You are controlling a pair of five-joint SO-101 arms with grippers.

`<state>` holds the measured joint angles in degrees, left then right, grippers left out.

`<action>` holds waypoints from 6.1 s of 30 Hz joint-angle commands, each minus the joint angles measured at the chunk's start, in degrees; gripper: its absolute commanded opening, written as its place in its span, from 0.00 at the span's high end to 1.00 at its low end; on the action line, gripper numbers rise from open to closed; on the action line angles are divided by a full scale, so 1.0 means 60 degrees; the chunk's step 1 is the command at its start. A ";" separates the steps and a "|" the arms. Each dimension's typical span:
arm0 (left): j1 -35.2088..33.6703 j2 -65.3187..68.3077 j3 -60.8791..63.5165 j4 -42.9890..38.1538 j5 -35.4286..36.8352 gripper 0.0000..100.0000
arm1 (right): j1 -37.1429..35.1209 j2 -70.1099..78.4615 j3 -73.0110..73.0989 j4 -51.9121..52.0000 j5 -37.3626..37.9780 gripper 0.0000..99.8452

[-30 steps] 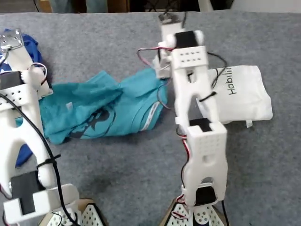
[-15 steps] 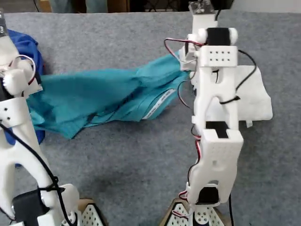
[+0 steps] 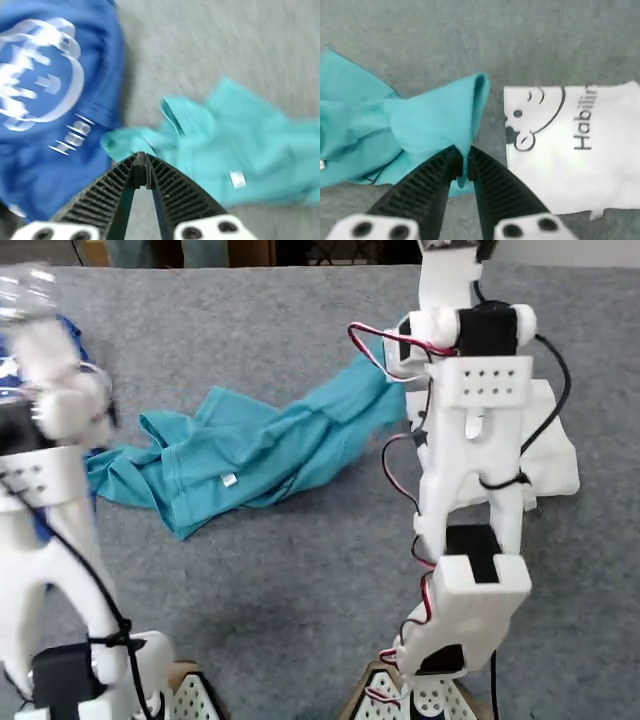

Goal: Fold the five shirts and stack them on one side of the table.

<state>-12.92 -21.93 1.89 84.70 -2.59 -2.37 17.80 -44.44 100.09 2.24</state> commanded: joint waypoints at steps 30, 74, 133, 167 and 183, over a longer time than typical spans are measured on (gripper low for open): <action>0.0418 0.2901 0.4344 -0.4923 -0.4747 0.80 | -0.0073 0.4300 0.1780 -0.3810 0.0044 0.99; -0.0418 0.1114 -0.3392 -0.0249 -0.0850 0.97 | 0.0615 0.3553 -0.3612 -0.0234 0.0000 0.99; -0.1546 -0.0718 -0.4930 -0.1333 0.0000 0.97 | -0.1114 0.0667 -0.6484 -0.2696 -0.1817 0.99; -0.1253 -0.7209 0.8271 -0.0703 -0.3751 0.97 | -0.1714 -0.3773 0.9282 0.0161 0.0337 0.99; -0.3201 -0.9377 0.8462 0.0440 -0.5700 0.97 | -0.0366 -0.5487 1.2051 0.0176 0.2637 0.66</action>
<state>-30.95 -77.67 52.88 86.99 -35.74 -5.80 -12.53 27.38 100.70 17.45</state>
